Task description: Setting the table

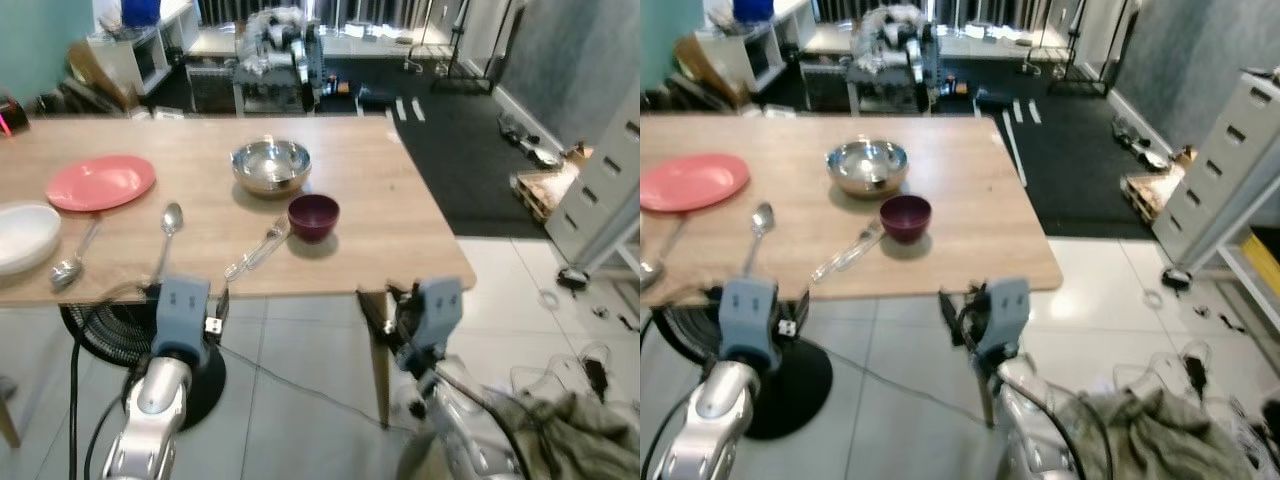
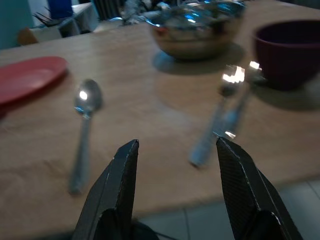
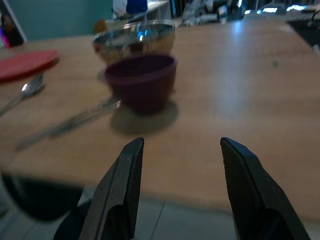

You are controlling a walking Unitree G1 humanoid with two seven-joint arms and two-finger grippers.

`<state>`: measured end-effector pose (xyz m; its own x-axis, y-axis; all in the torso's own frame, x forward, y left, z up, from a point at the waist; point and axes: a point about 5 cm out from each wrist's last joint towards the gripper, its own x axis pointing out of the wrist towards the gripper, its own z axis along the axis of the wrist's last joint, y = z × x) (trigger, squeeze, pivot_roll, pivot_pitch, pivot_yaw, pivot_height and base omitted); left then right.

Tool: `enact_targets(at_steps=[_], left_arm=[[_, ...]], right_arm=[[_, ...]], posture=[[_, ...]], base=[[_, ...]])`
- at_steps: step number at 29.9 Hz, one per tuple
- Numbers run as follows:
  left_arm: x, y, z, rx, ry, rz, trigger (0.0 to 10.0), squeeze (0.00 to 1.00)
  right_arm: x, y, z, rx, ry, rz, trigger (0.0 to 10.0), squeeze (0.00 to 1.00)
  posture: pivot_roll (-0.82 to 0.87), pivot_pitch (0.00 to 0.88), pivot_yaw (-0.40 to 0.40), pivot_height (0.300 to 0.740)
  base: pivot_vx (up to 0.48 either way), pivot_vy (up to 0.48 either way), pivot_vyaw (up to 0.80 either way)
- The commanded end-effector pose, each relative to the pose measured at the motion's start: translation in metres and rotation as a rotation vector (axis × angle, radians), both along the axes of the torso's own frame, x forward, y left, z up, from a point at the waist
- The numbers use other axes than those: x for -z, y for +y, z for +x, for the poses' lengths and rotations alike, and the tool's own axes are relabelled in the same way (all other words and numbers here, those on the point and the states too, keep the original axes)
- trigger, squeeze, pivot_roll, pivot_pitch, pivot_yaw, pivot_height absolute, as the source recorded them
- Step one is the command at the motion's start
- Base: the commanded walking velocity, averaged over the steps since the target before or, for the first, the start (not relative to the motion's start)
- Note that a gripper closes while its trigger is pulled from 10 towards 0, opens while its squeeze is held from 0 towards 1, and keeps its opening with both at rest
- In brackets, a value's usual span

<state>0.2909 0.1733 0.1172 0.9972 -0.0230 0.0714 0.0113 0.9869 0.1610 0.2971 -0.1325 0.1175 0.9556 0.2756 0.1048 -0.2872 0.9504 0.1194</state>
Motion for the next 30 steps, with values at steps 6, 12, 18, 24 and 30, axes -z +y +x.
enact_targets(at_steps=[6, 12, 18, 24, 30], left_arm=[[-0.010, 0.005, -0.002, 0.048, -0.022, 0.045, 10.0, 0.00], [-0.029, 0.001, -0.006, 0.239, -0.036, 0.128, 10.0, 0.00], [-0.038, -0.008, -0.024, 0.510, 0.057, 0.060, 10.0, 0.00], [-0.043, -0.004, -0.025, 0.529, 0.071, 0.039, 10.0, 0.00], [-0.042, -0.003, -0.025, 0.538, 0.082, 0.048, 10.0, 0.00]], right_arm=[[-0.026, -0.015, 0.007, 0.102, -0.084, 0.100, 10.0, 0.00], [-0.052, -0.024, 0.014, 0.064, -0.151, 0.067, 10.0, 0.00], [-0.047, -0.028, 0.015, 0.028, -0.155, -0.221, 10.0, 0.00], [-0.049, -0.040, 0.018, 0.069, -0.115, -0.178, 10.0, 0.00], [-0.044, -0.037, 0.014, -0.016, -0.082, -0.187, 10.0, 0.00]], posture=[[0.00, 0.000, 0.041, 0.740], [0.01, 0.000, 0.038, 0.740], [0.02, 0.000, 0.034, 0.740], [0.01, 0.000, 0.035, 0.740], [0.01, 0.000, 0.037, 0.740]], base=[[0.467, 0.000, 0.00], [0.335, 0.000, 0.00], [0.000, 0.000, 0.00], [0.000, 0.000, 0.00], [0.000, 0.000, 0.00]])
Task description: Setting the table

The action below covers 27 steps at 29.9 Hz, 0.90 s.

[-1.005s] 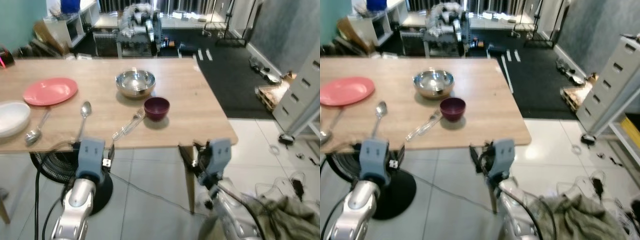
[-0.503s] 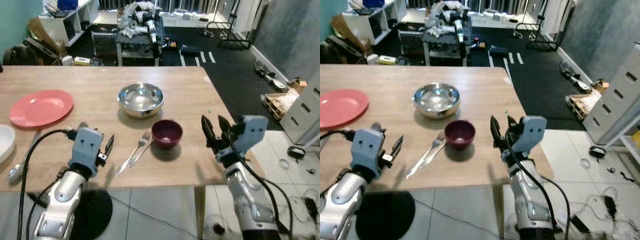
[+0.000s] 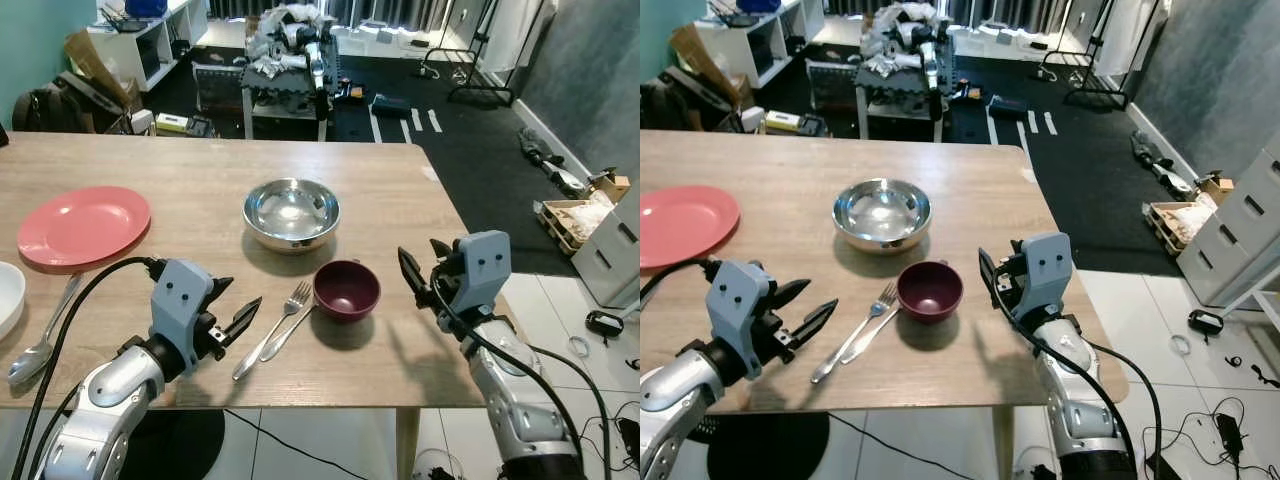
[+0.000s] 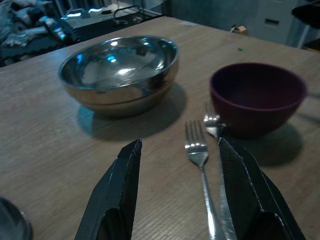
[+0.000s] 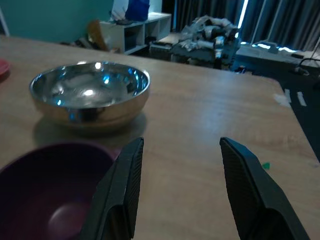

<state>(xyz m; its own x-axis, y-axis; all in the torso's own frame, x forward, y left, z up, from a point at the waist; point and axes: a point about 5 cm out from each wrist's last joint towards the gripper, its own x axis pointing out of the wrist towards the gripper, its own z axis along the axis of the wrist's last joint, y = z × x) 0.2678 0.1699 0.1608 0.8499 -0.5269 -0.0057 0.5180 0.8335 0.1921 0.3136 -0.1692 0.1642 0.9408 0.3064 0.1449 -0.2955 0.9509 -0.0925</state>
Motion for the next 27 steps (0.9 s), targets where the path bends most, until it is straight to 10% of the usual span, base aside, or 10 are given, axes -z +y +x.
enact_targets(at_steps=[1, 13, 27], left_arm=[[0.003, 0.001, -0.002, 0.008, 0.021, 0.006, 10.0, 0.00], [0.008, 0.008, 0.007, -0.065, 0.046, 0.057, 10.0, 0.00], [0.010, 0.007, 0.006, -0.066, 0.049, 0.059, 10.0, 0.00]], right_arm=[[0.007, 0.002, -0.004, -0.047, 0.045, -0.033, 10.0, 0.00], [0.036, 0.014, -0.007, -0.136, 0.254, 0.021, 10.0, 0.00], [0.020, 0.042, -0.008, -0.273, 0.308, 0.121, 10.0, 0.00]], posture=[[0.01, 0.000, 0.037, 0.740], [0.02, 0.002, 0.029, 0.740], [0.02, 0.003, 0.028, 0.740]], base=[[0.000, 0.000, 0.00], [0.000, 0.000, 0.00], [0.000, 0.000, 0.00]])
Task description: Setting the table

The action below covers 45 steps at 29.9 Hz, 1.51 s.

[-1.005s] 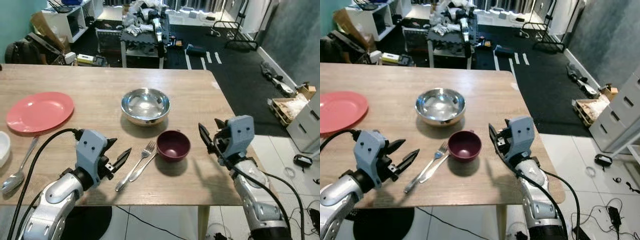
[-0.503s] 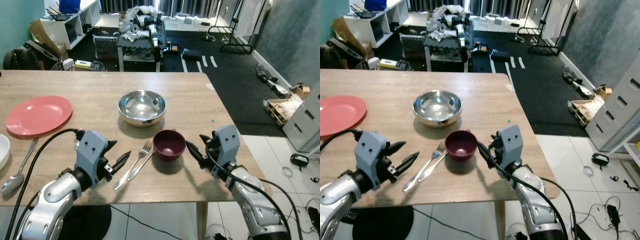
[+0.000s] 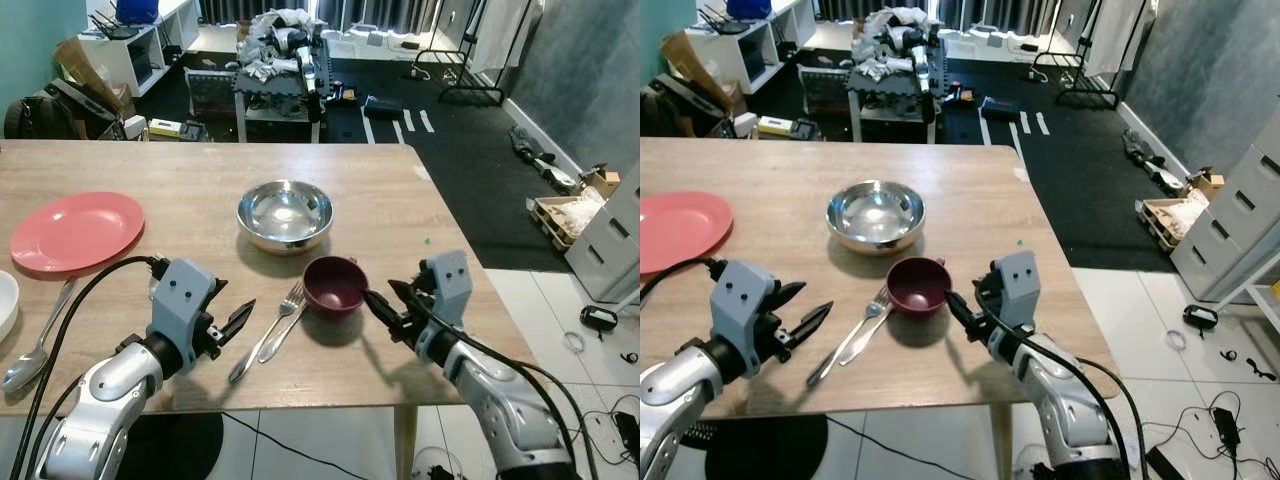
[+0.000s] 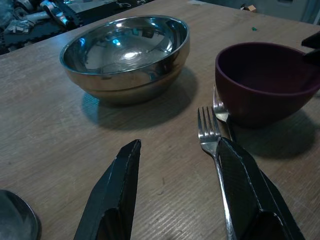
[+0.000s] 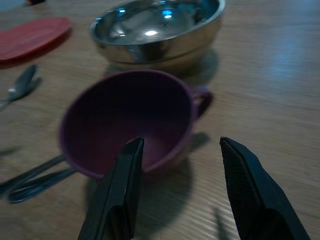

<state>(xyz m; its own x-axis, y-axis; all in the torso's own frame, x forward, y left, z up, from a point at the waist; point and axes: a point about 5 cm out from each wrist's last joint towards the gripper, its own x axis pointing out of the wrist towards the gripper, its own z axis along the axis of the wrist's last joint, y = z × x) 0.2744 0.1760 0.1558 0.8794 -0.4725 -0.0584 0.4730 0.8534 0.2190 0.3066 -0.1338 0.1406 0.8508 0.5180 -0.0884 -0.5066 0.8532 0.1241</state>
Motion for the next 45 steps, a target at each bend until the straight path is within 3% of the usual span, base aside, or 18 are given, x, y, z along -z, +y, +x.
enact_targets(at_steps=[1, 5, 11, 13, 19, 22, 26, 31, 35, 41, 45], left_arm=[[0.005, 0.001, -0.001, -0.007, 0.018, 0.008, 10.0, 0.00], [0.007, 0.000, -0.001, -0.011, 0.020, 0.009, 10.0, 0.00], [0.006, -0.001, 0.000, -0.015, 0.017, 0.006, 10.0, 0.00], [0.006, -0.001, 0.000, -0.018, 0.013, 0.005, 10.0, 0.00], [0.006, -0.001, 0.000, -0.021, 0.012, 0.004, 10.0, 0.00], [0.006, -0.001, 0.000, -0.020, 0.013, 0.004, 10.0, 0.00], [0.007, -0.002, 0.001, -0.017, 0.014, 0.002, 10.0, 0.00], [0.007, -0.004, 0.001, -0.015, 0.013, 0.000, 10.0, 0.00], [0.006, -0.003, 0.001, -0.017, 0.013, 0.000, 10.0, 0.00], [0.007, -0.002, 0.000, -0.023, 0.013, 0.000, 10.0, 0.00], [0.007, -0.002, 0.001, -0.023, 0.012, 0.000, 10.0, 0.00]], right_arm=[[-0.005, 0.011, -0.001, -0.051, 0.012, 0.038, 10.0, 0.00], [-0.015, 0.031, -0.004, -0.092, 0.003, 0.088, 10.0, 0.00], [-0.006, 0.042, -0.001, -0.070, 0.009, -0.079, 10.0, 0.00], [0.001, 0.040, 0.004, -0.008, 0.007, -0.151, 10.0, 0.00], [-0.005, 0.034, 0.009, 0.080, -0.024, -0.122, 10.0, 0.00], [-0.011, 0.028, 0.011, 0.107, -0.069, -0.157, 10.0, 0.00], [-0.012, 0.011, 0.016, 0.157, -0.113, -0.277, 10.0, 0.00], [-0.004, 0.008, 0.015, 0.144, -0.133, -0.375, 10.0, 0.00], [0.000, 0.015, 0.009, 0.084, -0.090, -0.332, 10.0, 0.00], [0.001, 0.022, 0.003, 0.029, 0.061, -0.104, 10.0, 0.00], [0.002, 0.022, 0.003, 0.022, 0.079, -0.083, 10.0, 0.00]], posture=[[0.02, 0.003, 0.027, 0.740], [0.02, 0.000, 0.025, 0.740], [0.02, 0.000, 0.023, 0.740], [0.02, 0.000, 0.022, 0.740], [0.02, 0.000, 0.021, 0.740], [0.02, 0.000, 0.021, 0.740], [0.01, 0.000, 0.023, 0.740], [0.01, 0.000, 0.023, 0.740], [0.01, 0.000, 0.023, 0.740], [0.01, 0.001, 0.022, 0.740], [0.01, 0.002, 0.022, 0.740]], base=[[0.000, 0.000, 0.00], [0.000, 0.000, 0.00], [0.000, 0.000, 0.00], [0.000, 0.000, 0.00], [0.000, 0.000, 0.00], [0.000, 0.000, 0.00], [0.000, 0.000, 0.00], [0.000, 0.000, 0.00], [0.000, 0.000, 0.00], [0.000, 0.000, 0.00], [0.000, 0.000, 0.00]])
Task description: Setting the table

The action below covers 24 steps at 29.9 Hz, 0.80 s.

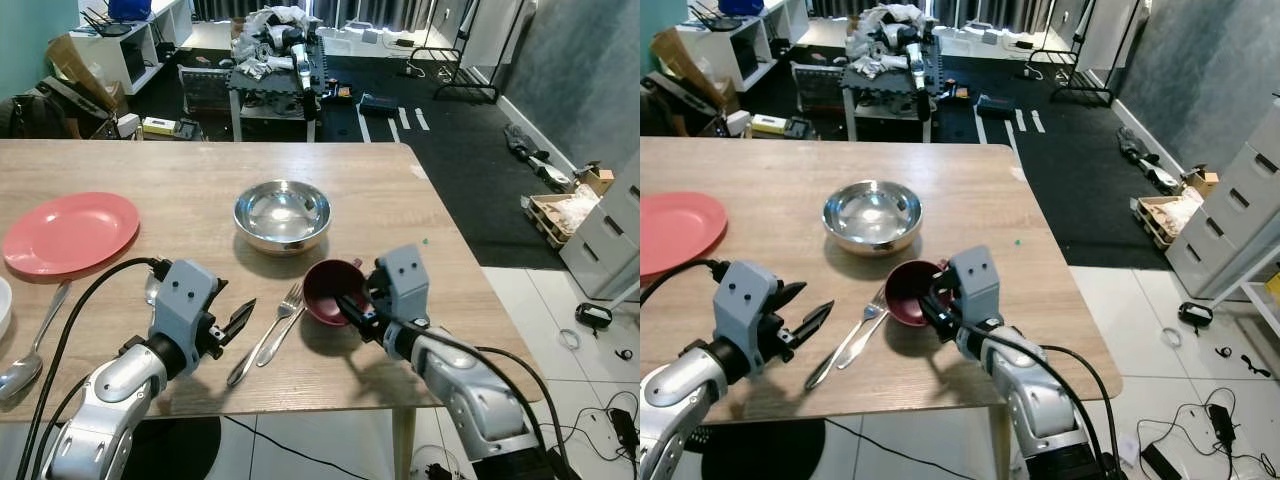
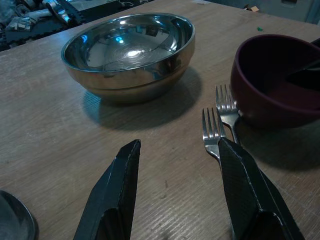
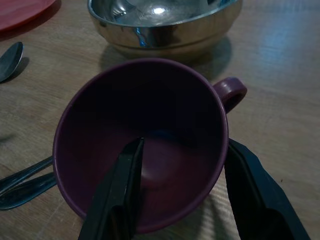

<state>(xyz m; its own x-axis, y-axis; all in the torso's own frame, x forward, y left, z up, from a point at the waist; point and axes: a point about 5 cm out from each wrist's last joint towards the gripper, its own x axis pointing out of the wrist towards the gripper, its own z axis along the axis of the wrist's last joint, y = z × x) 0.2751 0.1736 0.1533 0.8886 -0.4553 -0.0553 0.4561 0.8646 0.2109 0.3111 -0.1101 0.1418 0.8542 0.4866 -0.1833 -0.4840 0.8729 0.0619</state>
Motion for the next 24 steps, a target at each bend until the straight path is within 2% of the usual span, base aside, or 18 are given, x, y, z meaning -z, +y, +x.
enact_targets(at_steps=[1, 2, 3, 12, 17, 20, 24], left_arm=[[0.004, 0.000, 0.000, -0.003, 0.010, 0.009, 10.0, 0.00], [0.004, 0.000, 0.000, -0.004, 0.010, 0.008, 10.0, 0.00], [0.004, 0.000, 0.000, -0.006, 0.009, 0.007, 10.0, 0.00], [0.004, 0.002, 0.000, -0.015, 0.010, 0.008, 10.0, 0.00], [0.004, 0.002, 0.000, -0.018, 0.008, 0.008, 10.0, 0.00], [0.004, 0.001, 0.001, -0.019, 0.008, 0.007, 10.0, 0.00], [0.005, 0.001, 0.001, -0.019, 0.009, 0.007, 10.0, 0.00]], right_arm=[[0.004, -0.002, 0.000, 0.006, 0.033, 0.014, 5.7, 0.00], [0.005, -0.003, 0.000, 0.008, 0.037, 0.011, 0.6, 0.00], [0.007, -0.004, 0.000, 0.009, 0.041, 0.007, 0.0, 0.00], [0.019, -0.004, -0.007, -0.001, 0.075, -0.036, 0.0, 0.00], [0.019, -0.005, -0.008, 0.004, 0.080, -0.025, 0.0, 0.00], [0.018, -0.007, -0.008, 0.024, 0.073, -0.006, 0.0, 0.00], [0.009, -0.010, -0.006, 0.053, 0.050, 0.075, 0.0, 0.00]], posture=[[0.01, 0.002, 0.021, 0.740], [0.01, 0.003, 0.019, 0.740], [0.01, 0.003, 0.019, 0.740], [0.01, 0.008, 0.020, 0.740], [0.01, 0.009, 0.020, 0.740], [0.01, 0.010, 0.020, 0.740], [0.00, 0.010, 0.022, 0.740]], base=[[0.000, 0.000, 0.00], [0.000, 0.000, 0.00], [0.000, 0.000, 0.00], [0.000, 0.000, 0.00], [0.000, 0.000, 0.00], [0.000, 0.000, 0.00], [0.000, 0.000, 0.00]])
